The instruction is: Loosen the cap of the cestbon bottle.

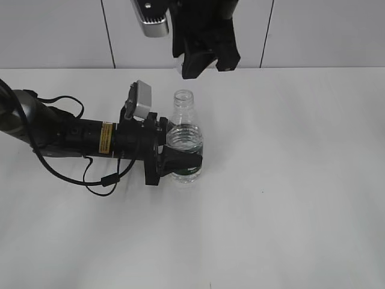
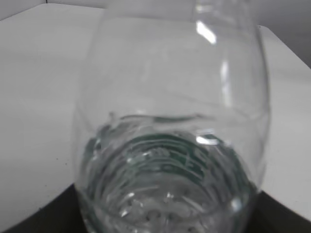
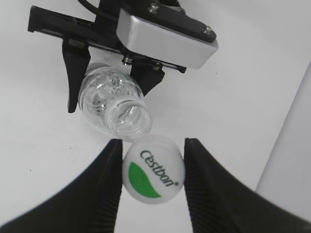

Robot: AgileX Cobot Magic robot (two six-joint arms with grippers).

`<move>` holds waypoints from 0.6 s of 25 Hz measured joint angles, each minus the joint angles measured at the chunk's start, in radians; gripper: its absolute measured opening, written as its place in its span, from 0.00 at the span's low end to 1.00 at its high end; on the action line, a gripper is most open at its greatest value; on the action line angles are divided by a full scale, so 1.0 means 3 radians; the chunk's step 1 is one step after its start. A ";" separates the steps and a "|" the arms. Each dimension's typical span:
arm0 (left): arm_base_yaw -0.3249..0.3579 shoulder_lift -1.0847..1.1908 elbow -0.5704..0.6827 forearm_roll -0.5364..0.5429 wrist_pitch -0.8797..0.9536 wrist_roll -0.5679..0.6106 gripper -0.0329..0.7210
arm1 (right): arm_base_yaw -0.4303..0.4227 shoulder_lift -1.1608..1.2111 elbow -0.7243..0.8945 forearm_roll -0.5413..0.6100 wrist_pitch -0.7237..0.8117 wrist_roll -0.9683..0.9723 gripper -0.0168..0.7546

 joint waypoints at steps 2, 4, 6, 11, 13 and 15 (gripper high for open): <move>0.0000 0.0000 0.0000 0.0000 0.0000 0.0000 0.58 | 0.0000 -0.0019 0.0000 -0.0041 0.0000 0.0116 0.40; 0.0000 0.0000 0.0000 0.0000 0.0000 0.0000 0.58 | 0.0000 -0.0020 0.0000 -0.0131 0.0000 0.0281 0.40; 0.0000 0.0000 0.0000 0.0000 0.0000 0.0000 0.58 | 0.0000 -0.0020 0.0000 -0.0235 0.0000 0.0554 0.40; 0.0000 0.0000 0.0000 0.0004 -0.0003 0.0004 0.58 | -0.0003 -0.0020 0.0000 -0.0367 0.0000 0.1337 0.40; 0.0000 0.0000 0.0000 0.0004 -0.0003 0.0007 0.58 | -0.0003 -0.0020 0.0000 -0.0458 0.0000 0.1717 0.40; 0.0000 0.0000 0.0000 0.0004 -0.0003 0.0007 0.58 | -0.0023 -0.0020 0.0000 -0.0516 0.0000 0.2054 0.40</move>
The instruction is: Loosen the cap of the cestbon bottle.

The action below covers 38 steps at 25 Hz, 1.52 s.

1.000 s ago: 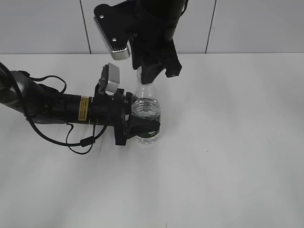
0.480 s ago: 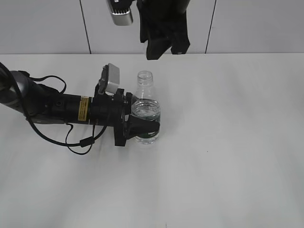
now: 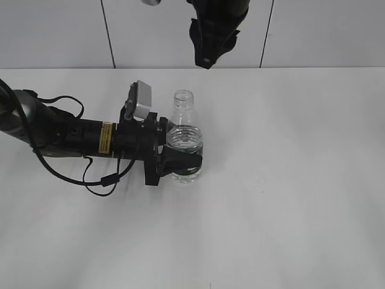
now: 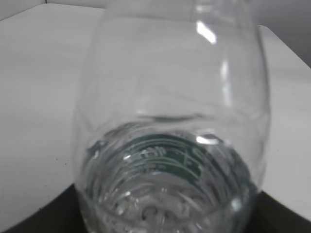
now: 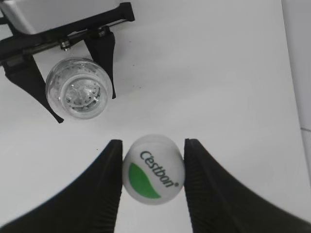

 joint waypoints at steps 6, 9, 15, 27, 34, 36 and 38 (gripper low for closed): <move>0.0000 0.0000 0.0000 0.0000 0.0003 0.0003 0.58 | -0.0328 0.0000 0.0000 0.0017 0.0000 0.0886 0.40; 0.0000 0.0000 0.0000 0.0000 0.0003 0.0003 0.58 | -0.0614 0.0000 0.0003 0.0021 0.0000 0.1245 0.40; 0.0000 0.0000 0.0000 -0.0003 0.0000 0.0003 0.58 | -0.1157 0.0000 0.0192 0.0112 -0.0003 0.1699 0.40; 0.0000 0.0000 0.0000 -0.0022 0.0000 0.0003 0.58 | -0.1401 0.0000 0.1370 0.0458 -0.0689 0.1743 0.40; 0.0000 0.0000 0.0000 -0.0026 0.0000 0.0003 0.58 | -0.1407 0.0000 0.2141 0.0595 -0.1363 0.1743 0.40; 0.0000 0.0000 0.0000 -0.0026 0.0000 0.0006 0.58 | -0.1407 0.0000 0.2279 0.0598 -0.1467 0.1743 0.40; 0.0000 0.0000 0.0000 -0.0027 0.0000 0.0015 0.58 | -0.1407 0.0000 0.2390 0.0603 -0.1566 0.1757 0.40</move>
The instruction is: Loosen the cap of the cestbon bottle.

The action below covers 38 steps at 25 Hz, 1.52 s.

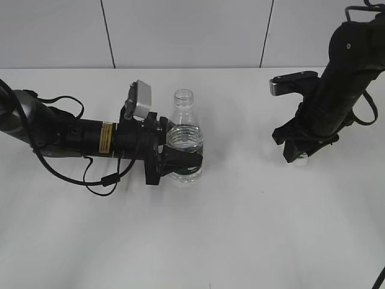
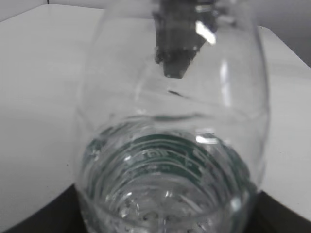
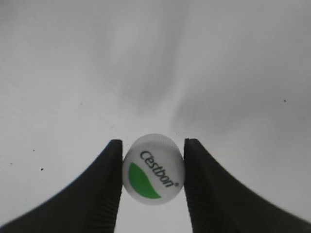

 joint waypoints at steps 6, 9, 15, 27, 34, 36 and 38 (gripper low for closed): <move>0.0000 0.0000 0.0000 0.0000 0.0000 0.0000 0.58 | 0.0000 -0.0003 0.0258 0.0030 -0.0407 0.0211 0.40; 0.0000 0.0000 0.0000 0.0000 0.0000 0.0003 0.58 | 0.0000 -0.0003 0.0325 0.0072 -0.0639 0.0330 0.40; 0.0000 0.0000 0.0000 0.0000 0.0000 0.0003 0.58 | 0.0000 0.0094 0.0332 0.0088 -0.0784 0.0515 0.40; 0.0000 0.0000 0.0000 0.0000 0.0000 0.0009 0.58 | 0.0000 0.0134 0.0336 0.0088 -0.0872 0.0487 0.83; 0.0017 0.0000 0.0000 0.0027 -0.0004 0.0033 0.58 | 0.0000 0.0127 0.0261 0.0088 -0.0690 0.0370 0.80; 0.0050 0.0000 0.0000 0.0060 -0.0029 0.0038 0.58 | 0.0000 0.0086 0.0255 0.0085 -0.0639 0.0346 0.80; 0.0107 0.0000 0.0000 0.0088 -0.0062 0.0041 0.62 | 0.0000 0.0017 0.0255 0.0082 -0.0611 0.0330 0.79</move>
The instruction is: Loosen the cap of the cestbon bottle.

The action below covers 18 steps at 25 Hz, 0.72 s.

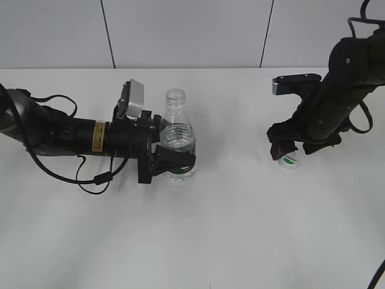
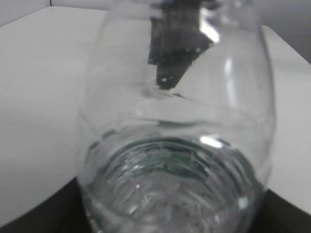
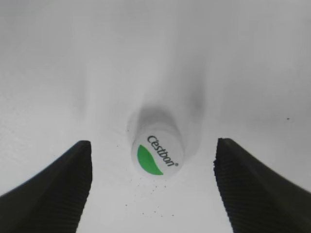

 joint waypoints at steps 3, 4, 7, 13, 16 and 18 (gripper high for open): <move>0.0104 0.0000 0.0000 0.0010 -0.0029 0.0000 0.72 | 0.0000 -0.0123 0.0000 0.0001 0.0003 -0.0013 0.79; 0.0142 0.0000 0.0000 0.0010 -0.0029 0.0000 0.74 | 0.0000 -0.0164 -0.0003 0.0001 0.0003 -0.0016 0.79; 0.0238 0.0000 0.0000 0.0022 -0.0033 0.0000 0.77 | 0.0000 -0.0257 -0.0003 -0.0004 0.0003 -0.0019 0.79; 0.0402 0.0000 0.0000 0.0301 -0.0065 -0.0024 0.77 | 0.0000 -0.0410 -0.0003 -0.0004 0.0014 -0.0023 0.79; 0.0504 0.0000 0.0000 0.0507 -0.0065 -0.0123 0.77 | 0.0000 -0.0499 -0.0006 -0.0004 0.0014 -0.0023 0.79; 0.0582 0.0000 0.0000 0.0598 -0.0062 -0.0226 0.77 | 0.0000 -0.0561 -0.0007 -0.0004 0.0021 -0.0023 0.79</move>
